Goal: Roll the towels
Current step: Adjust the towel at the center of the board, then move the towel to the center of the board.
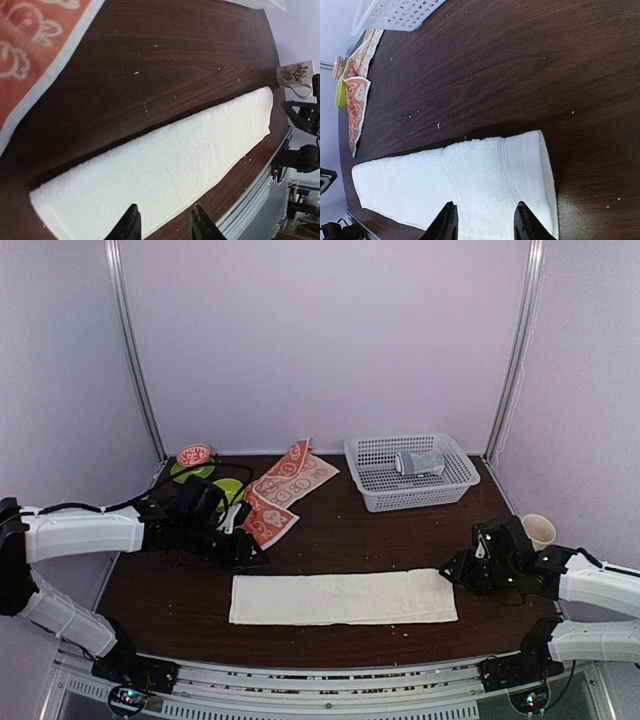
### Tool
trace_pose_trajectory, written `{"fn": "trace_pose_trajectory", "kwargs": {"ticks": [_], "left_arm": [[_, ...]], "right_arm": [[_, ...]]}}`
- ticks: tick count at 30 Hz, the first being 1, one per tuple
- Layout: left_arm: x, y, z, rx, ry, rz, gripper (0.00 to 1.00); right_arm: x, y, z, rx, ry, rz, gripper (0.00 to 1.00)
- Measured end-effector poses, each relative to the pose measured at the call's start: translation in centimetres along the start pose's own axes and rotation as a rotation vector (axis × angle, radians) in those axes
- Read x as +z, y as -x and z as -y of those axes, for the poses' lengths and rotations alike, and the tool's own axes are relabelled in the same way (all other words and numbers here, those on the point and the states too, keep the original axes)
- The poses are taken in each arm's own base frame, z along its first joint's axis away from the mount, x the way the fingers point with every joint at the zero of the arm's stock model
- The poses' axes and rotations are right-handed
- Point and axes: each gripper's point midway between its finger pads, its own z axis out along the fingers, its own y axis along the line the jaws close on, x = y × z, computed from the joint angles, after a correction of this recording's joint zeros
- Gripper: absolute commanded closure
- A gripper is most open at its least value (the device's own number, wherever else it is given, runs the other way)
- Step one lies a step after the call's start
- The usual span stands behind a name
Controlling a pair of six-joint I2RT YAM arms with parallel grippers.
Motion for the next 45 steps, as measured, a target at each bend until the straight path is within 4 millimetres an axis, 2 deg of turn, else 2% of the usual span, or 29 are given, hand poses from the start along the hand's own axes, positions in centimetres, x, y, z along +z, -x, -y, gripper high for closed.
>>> {"fn": "trace_pose_trajectory", "kwargs": {"ticks": [6,11,14,18,19,22,30,35,40,41,45], "left_arm": [[4.5,0.7,2.0,0.048,-0.042,-0.083,0.79],[7.0,-0.4,0.5,0.037,-0.021,-0.152,0.86],[8.6,-1.2,-0.5,0.024,-0.011,-0.190,0.89],[9.9,-2.2,-1.8,0.006,0.012,-0.224,0.91],[10.0,-2.4,-2.0,0.004,0.014,-0.226,0.91],[9.8,-2.6,-2.2,0.004,0.009,-0.213,0.93],[7.8,-4.9,-3.9,-0.029,0.016,-0.161,0.97],[6.2,-6.1,-5.2,-0.062,0.037,-0.119,0.98],[5.3,-6.1,-6.1,-0.079,0.098,-0.091,1.00],[5.1,-6.0,-6.3,-0.080,0.112,-0.087,0.95],[3.7,-5.9,-7.1,-0.059,0.198,-0.090,0.59]], "right_arm": [[1.5,-0.5,-0.4,0.016,-0.001,-0.033,0.54],[1.1,-0.9,-0.8,-0.009,0.017,-0.045,0.55],[1.5,-2.4,-0.7,-0.041,0.006,-0.105,0.55],[2.4,-5.9,0.7,-0.068,-0.027,-0.211,0.56],[2.5,-6.9,1.2,-0.079,-0.039,-0.235,0.56],[2.7,-8.1,0.0,-0.111,-0.003,-0.260,0.55],[3.1,-10.0,-2.3,-0.182,0.044,-0.330,0.51],[3.4,-9.2,-2.0,-0.204,0.002,-0.343,0.49],[4.2,-7.1,-1.9,-0.210,-0.052,-0.329,0.44],[4.3,-6.9,-2.1,-0.216,-0.060,-0.330,0.42],[3.7,-5.0,-3.9,-0.254,-0.053,-0.301,0.38]]}}
